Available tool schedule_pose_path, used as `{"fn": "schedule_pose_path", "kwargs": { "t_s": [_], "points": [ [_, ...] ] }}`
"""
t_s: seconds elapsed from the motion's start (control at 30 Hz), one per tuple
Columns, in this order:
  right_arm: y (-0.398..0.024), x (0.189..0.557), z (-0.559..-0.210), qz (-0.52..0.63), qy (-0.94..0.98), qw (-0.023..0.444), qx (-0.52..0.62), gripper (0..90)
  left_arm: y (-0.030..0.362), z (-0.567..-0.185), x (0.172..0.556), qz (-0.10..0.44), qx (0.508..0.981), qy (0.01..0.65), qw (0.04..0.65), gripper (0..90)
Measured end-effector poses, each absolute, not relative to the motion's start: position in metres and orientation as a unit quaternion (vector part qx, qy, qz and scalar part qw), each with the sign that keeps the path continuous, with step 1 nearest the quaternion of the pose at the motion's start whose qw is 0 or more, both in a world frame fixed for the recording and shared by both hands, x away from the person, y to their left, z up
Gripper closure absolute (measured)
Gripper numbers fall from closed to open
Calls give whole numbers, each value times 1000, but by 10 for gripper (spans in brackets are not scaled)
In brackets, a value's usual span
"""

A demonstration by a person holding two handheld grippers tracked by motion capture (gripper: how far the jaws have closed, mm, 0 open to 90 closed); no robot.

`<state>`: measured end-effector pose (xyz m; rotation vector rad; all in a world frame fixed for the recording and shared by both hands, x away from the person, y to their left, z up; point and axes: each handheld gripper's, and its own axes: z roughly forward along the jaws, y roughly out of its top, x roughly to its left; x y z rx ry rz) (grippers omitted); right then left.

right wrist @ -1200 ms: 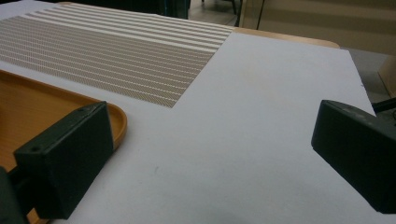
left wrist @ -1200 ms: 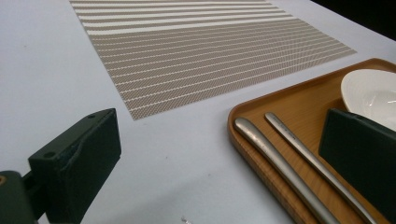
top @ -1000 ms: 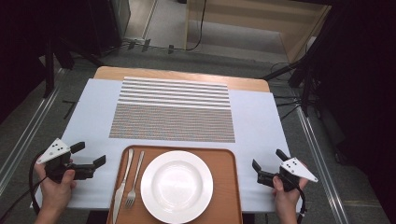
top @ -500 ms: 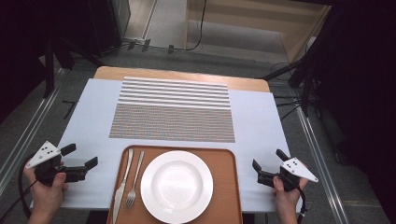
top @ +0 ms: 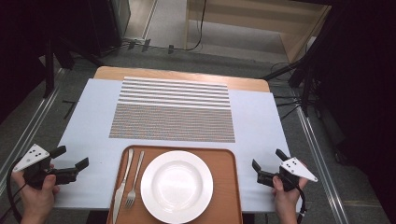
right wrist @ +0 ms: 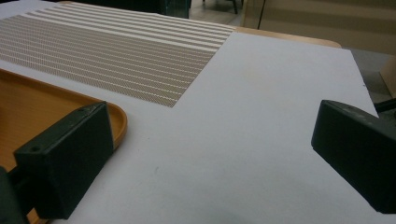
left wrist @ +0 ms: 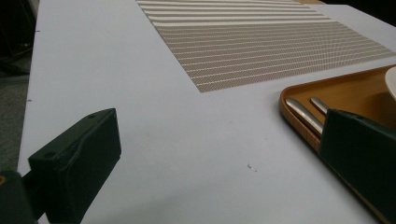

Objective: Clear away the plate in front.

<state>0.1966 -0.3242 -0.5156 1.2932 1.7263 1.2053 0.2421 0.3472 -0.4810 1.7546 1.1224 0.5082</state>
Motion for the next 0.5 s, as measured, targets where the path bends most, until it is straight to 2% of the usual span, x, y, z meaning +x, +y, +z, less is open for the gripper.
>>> {"fn": "schedule_pose_path", "kwargs": {
  "t_s": [0.5],
  "points": [
    [-324,197,-516,461,659,329,494,0,352,-483,243,209,713,468,479,0]
  ]
}}
